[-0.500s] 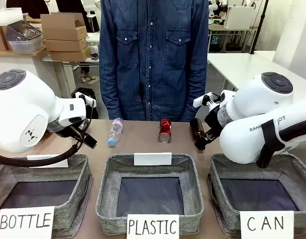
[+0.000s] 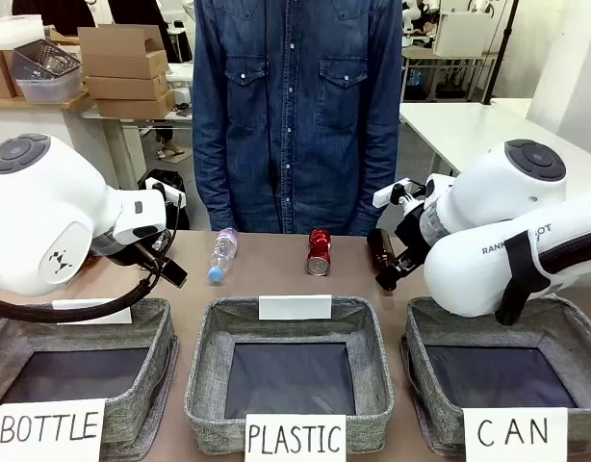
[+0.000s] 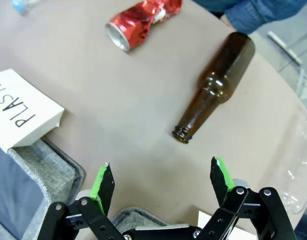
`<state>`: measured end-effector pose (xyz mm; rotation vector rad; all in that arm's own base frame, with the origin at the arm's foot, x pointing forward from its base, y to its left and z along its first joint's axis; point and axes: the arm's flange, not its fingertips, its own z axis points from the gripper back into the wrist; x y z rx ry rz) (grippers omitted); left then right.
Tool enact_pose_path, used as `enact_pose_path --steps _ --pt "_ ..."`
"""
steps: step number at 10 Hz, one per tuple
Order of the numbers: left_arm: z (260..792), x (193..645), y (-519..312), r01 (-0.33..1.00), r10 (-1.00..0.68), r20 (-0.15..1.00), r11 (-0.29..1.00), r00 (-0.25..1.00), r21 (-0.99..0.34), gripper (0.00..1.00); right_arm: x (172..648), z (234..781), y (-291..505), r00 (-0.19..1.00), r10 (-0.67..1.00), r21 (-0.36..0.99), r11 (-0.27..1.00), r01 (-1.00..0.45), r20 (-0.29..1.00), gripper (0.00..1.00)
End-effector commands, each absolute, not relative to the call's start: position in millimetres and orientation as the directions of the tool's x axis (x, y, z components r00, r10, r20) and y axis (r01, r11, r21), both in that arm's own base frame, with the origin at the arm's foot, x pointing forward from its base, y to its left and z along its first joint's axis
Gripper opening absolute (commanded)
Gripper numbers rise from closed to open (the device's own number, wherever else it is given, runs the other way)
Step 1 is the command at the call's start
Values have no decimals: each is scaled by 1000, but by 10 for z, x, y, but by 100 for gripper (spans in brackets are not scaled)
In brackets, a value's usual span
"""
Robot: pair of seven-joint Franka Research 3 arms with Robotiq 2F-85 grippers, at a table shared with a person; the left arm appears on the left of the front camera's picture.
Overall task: Sort the can waste into the basket.
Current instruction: Pick up the can waste from the table and place it in the right Fabric basket.
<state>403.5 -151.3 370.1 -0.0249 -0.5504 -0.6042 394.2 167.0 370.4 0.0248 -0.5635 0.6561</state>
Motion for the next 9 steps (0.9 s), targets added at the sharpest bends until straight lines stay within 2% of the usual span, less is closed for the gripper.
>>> enact_pose_path --steps 1,7,8,9 --pt "3701 4035 -1514 546 -533 498 827 684 135 100 3943 3706 1670 649 570 -152 798 -584 504 100" --pt "3701 4035 -1513 545 -533 498 827 684 135 100 3942 3704 1670 649 571 -152 798 -584 503 100" --pt "4132 3784 -1501 541 -526 413 836 744 90 100 3736 4074 1578 608 599 -156 767 -622 521 100" --pt "4664 3359 -1477 577 -558 422 811 715 93 100 3448 4524 1434 559 623 -208 748 -631 547 100"
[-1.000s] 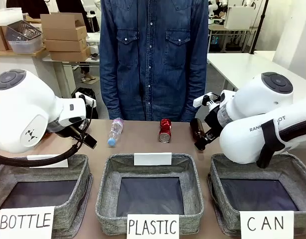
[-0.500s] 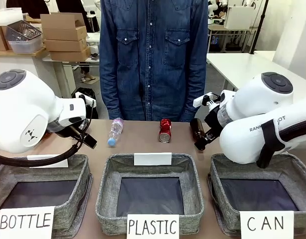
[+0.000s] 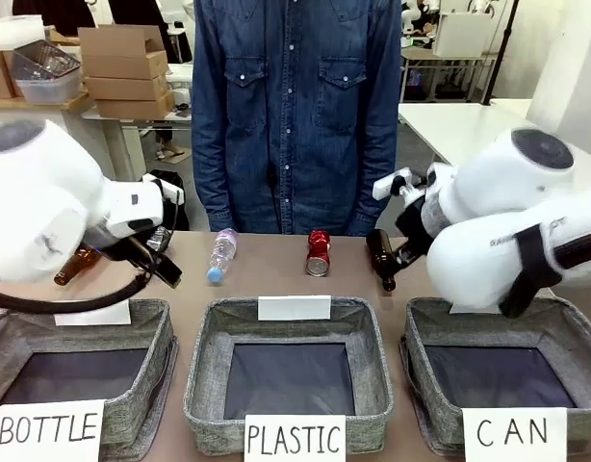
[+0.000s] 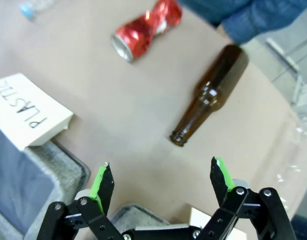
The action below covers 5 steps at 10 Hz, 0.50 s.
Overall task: Sort the can waste into the basket.
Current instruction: Pick up the can waste from the table and place it in the right Fabric basket.
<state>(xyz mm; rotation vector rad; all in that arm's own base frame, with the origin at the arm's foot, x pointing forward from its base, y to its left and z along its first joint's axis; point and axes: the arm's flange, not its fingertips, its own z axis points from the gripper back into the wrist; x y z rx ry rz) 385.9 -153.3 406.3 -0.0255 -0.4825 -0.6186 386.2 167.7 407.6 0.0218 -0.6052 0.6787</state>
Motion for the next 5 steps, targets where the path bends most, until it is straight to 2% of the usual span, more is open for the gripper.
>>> enact_pose_path --steps 1,2,3,4,5 --pt "5149 2874 -1419 648 -616 486 751 620 126 100 3144 4923 1288 485 649 -295 728 -619 585 100" --pt "5454 2434 -1374 652 -651 533 724 540 224 100 2831 5189 1178 449 645 -354 738 -574 618 100" --pt "5505 2251 -1371 729 -671 597 655 440 199 100 2687 5201 1142 463 624 -351 760 -547 630 100" --pt "5128 3208 -1622 624 -614 482 764 625 163 100 3506 5042 1531 506 618 -281 757 -591 601 100" --pt "5128 3208 -1622 624 -614 482 764 625 163 100 3506 5042 1531 506 618 -281 757 -591 601 100"
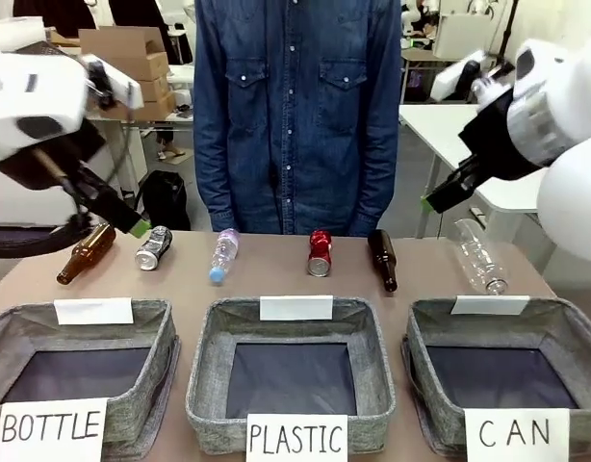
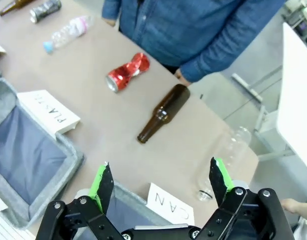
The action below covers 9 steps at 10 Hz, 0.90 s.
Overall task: Sort the can waste into the basket.
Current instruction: Pick up the can waste from the table and place it in the right Fabric basket.
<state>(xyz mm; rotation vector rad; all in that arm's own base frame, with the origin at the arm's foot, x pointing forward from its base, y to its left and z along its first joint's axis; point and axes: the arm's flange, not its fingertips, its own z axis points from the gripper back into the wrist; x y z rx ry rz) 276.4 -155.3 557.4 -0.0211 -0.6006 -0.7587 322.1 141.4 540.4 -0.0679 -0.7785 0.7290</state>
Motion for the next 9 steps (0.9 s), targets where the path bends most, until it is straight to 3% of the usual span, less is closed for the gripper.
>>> enact_pose_path --steps 1,2,3,4,5,7,8,9 --pt "5726 2602 -1560 664 -648 544 719 533 206 100 3135 5543 1377 466 617 -325 760 -563 635 100" --pt "5639 2735 -1501 719 -642 451 695 620 1 100 3101 5519 1334 503 548 -160 766 -622 668 100" --pt "5610 2815 -1287 686 -579 376 664 723 -298 100 3067 5560 1130 678 345 106 841 -531 649 100" --pt "5548 2848 -956 577 -423 393 616 817 -537 100 3001 5584 788 858 118 530 743 -410 499 100" --pt "5377 2835 -552 427 -212 373 523 903 -738 100 2954 5445 367 937 -46 759 601 -251 346 100" --pt "5142 2752 57 224 208 304 336 930 -915 100 2912 5147 -212 948 -159 906 373 -200 275 100" --pt "5060 2687 324 208 305 295 289 905 -935 100 2956 5045 -447 941 -247 945 287 -159 234 100" --pt "4961 2666 511 194 378 282 254 882 -948 100 2965 4979 -603 913 -337 948 292 -130 229 100"
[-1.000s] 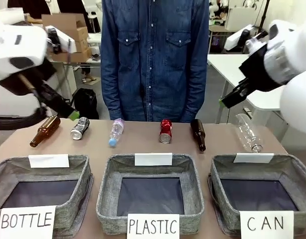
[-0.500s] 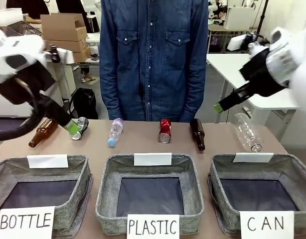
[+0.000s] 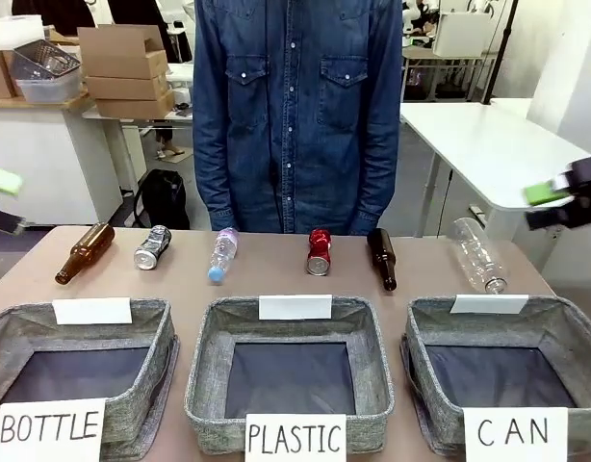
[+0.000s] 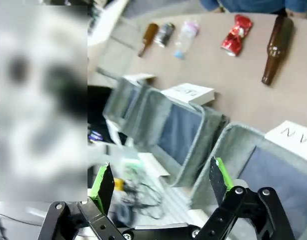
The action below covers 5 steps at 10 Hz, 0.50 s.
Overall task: Sort the can waste into the basket.
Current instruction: Pick up the can waste from the table and place it in the right Fabric basket.
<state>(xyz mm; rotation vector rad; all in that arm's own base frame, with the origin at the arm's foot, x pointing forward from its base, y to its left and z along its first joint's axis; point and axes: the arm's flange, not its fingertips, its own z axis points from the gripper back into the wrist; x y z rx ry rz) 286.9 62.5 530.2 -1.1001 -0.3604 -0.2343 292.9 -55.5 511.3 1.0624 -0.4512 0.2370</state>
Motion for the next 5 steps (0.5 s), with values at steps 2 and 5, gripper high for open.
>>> enact_pose_path --steps 2,5 --pt "4814 2727 632 160 510 238 191 827 -968 100 2925 5024 -676 860 -445 940 325 -104 249 100" --pt "5120 3071 1253 126 416 222 246 882 -961 100 2997 4975 -937 908 -297 916 358 -180 295 100"
